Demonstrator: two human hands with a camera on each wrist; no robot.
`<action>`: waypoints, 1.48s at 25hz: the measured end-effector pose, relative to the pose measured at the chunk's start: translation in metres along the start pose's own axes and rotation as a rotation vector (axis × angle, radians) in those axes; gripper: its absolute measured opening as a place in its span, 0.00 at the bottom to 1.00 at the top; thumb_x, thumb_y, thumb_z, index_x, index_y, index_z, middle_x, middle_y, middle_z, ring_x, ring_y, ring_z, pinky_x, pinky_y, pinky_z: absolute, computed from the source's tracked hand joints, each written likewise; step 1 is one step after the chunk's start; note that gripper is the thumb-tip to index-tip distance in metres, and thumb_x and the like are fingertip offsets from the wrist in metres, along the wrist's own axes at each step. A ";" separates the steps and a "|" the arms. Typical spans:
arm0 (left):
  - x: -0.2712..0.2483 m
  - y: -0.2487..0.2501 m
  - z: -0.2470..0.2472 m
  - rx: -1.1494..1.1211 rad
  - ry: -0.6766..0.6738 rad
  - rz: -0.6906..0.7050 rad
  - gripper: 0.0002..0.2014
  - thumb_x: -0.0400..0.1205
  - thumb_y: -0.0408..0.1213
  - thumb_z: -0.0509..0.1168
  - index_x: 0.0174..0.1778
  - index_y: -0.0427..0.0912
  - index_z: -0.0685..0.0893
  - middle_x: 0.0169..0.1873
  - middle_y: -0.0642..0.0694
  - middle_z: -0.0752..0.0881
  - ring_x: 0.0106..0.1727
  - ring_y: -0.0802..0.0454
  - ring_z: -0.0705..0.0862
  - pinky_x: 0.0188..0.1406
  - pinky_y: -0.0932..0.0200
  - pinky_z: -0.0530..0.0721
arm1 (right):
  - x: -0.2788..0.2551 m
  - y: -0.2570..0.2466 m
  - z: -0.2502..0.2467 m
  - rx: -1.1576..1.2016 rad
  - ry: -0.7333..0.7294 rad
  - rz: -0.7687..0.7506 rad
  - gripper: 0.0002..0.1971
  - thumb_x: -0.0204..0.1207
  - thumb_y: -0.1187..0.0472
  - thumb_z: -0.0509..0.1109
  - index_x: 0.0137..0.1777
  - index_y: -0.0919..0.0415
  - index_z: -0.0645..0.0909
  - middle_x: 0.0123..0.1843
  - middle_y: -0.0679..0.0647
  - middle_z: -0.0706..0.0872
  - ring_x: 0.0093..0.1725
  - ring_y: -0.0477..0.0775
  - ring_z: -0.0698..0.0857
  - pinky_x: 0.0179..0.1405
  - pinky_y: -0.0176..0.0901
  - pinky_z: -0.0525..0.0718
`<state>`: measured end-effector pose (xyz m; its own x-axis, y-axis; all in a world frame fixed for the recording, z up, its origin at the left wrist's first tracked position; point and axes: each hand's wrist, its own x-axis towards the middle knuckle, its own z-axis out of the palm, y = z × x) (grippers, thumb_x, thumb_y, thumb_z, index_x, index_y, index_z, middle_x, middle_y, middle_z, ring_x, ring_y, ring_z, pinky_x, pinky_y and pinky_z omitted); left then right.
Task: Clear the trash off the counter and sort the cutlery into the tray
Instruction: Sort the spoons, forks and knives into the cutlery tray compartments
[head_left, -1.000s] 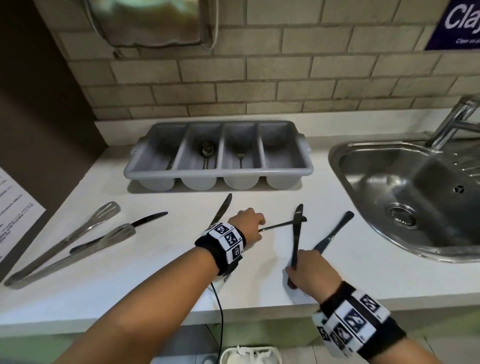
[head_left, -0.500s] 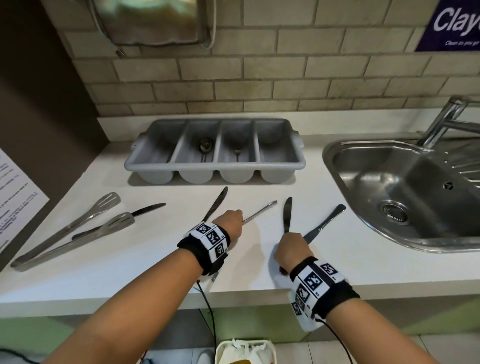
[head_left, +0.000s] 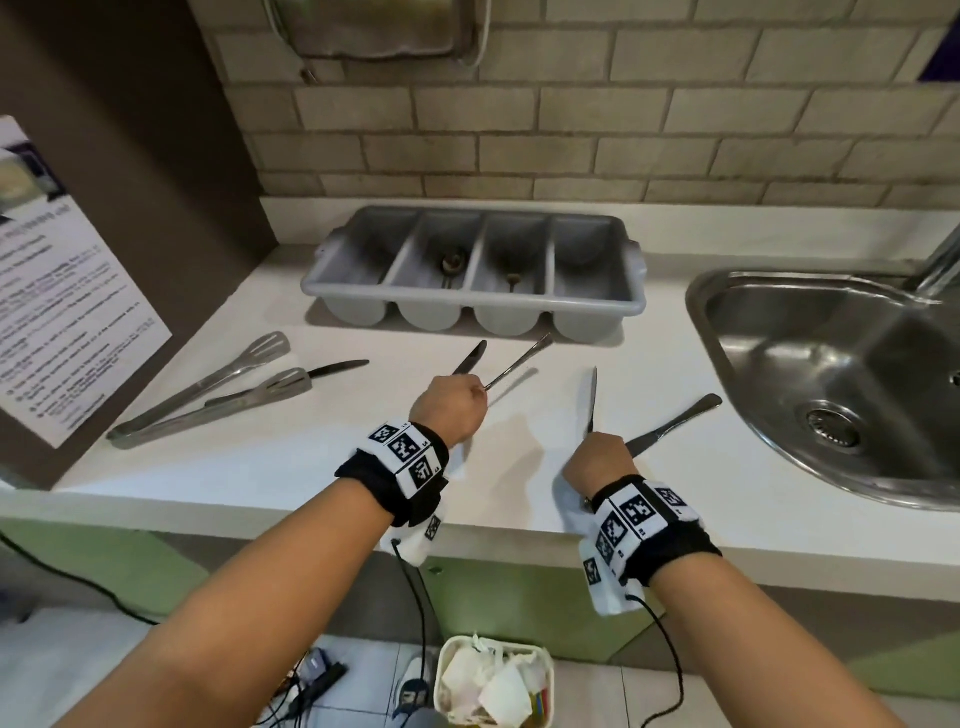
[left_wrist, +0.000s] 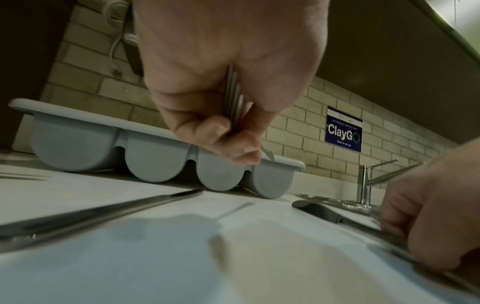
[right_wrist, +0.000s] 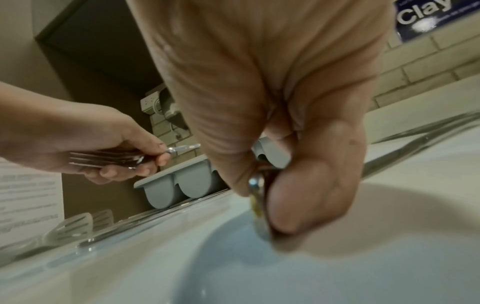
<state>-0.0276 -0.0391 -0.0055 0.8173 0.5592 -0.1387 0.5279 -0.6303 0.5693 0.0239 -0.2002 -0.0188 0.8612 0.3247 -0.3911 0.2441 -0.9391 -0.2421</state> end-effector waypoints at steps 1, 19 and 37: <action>-0.001 0.000 -0.002 -0.068 0.023 -0.007 0.13 0.80 0.38 0.54 0.45 0.43 0.86 0.51 0.40 0.89 0.51 0.39 0.85 0.56 0.51 0.84 | -0.002 0.000 -0.002 0.064 -0.013 0.029 0.16 0.82 0.66 0.55 0.64 0.70 0.77 0.68 0.61 0.82 0.68 0.57 0.81 0.63 0.41 0.79; 0.133 0.067 -0.076 -0.220 -0.001 0.106 0.17 0.80 0.26 0.59 0.65 0.32 0.77 0.66 0.30 0.80 0.66 0.33 0.80 0.62 0.45 0.83 | 0.011 -0.032 -0.037 0.763 0.265 -0.065 0.04 0.78 0.70 0.56 0.48 0.63 0.71 0.39 0.62 0.80 0.31 0.61 0.80 0.10 0.31 0.74; 0.204 0.108 -0.089 0.086 -0.304 0.157 0.16 0.81 0.40 0.60 0.57 0.33 0.84 0.56 0.38 0.88 0.52 0.39 0.88 0.28 0.64 0.77 | 0.057 -0.048 -0.078 0.779 0.278 -0.071 0.07 0.78 0.72 0.57 0.48 0.61 0.73 0.51 0.66 0.84 0.28 0.54 0.78 0.23 0.45 0.86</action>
<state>0.1754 0.0549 0.1000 0.9145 0.2745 -0.2971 0.3975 -0.7461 0.5342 0.0964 -0.1455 0.0398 0.9591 0.2443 -0.1427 0.0112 -0.5367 -0.8437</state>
